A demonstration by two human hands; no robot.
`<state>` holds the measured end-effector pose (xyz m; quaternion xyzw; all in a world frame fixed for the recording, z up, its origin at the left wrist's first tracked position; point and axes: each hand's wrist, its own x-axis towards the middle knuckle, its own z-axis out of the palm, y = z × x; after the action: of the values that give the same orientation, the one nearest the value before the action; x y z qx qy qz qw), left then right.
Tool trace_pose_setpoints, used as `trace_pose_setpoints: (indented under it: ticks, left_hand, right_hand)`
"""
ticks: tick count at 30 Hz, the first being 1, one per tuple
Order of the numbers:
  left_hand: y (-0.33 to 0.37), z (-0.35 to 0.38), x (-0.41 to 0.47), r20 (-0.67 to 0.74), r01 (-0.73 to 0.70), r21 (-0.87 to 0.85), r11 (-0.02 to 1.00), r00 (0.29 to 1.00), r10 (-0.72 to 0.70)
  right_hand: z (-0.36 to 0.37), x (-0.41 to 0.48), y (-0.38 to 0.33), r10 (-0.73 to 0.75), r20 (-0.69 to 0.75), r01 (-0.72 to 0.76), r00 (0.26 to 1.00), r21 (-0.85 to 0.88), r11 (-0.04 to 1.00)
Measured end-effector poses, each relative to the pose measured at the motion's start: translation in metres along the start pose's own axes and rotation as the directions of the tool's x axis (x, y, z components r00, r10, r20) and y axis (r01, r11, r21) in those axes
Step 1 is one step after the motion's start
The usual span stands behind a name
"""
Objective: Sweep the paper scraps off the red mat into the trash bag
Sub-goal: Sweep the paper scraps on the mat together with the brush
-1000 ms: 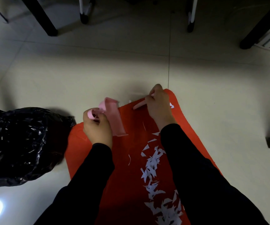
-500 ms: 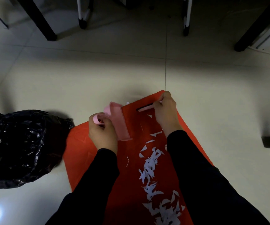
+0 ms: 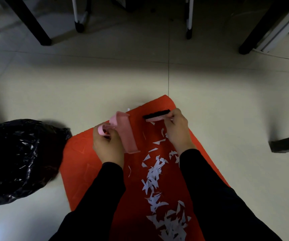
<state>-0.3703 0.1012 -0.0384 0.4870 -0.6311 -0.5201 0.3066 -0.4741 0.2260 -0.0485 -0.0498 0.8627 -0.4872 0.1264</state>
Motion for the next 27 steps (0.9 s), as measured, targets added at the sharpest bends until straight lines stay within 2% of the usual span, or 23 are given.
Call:
trace_pose_setpoints:
  ticks: [7,14,22,27]
  left_hand:
    - [0.004,-0.002,-0.006,0.003,-0.026,0.021,0.999,1.0,0.026]
    - [0.006,0.0,-0.013,0.017,-0.04,0.032,0.999,0.999,0.04]
    - [0.004,0.003,-0.018,0.031,-0.056,0.013,0.998,0.998,0.056]
    - [0.005,0.005,-0.018,0.034,-0.042,0.016,0.999,0.999,0.041]
  right_hand:
    - [-0.009,0.001,-0.002,0.015,-0.081,-0.01,0.997,0.057,0.998]
    - [0.001,-0.007,0.011,0.045,0.038,-0.045,0.998,0.0,0.999]
    - [-0.02,-0.011,0.003,0.009,-0.089,-0.001,0.996,0.083,0.997]
    - [-0.014,-0.016,0.02,0.015,0.032,-0.017,0.999,0.044,0.999]
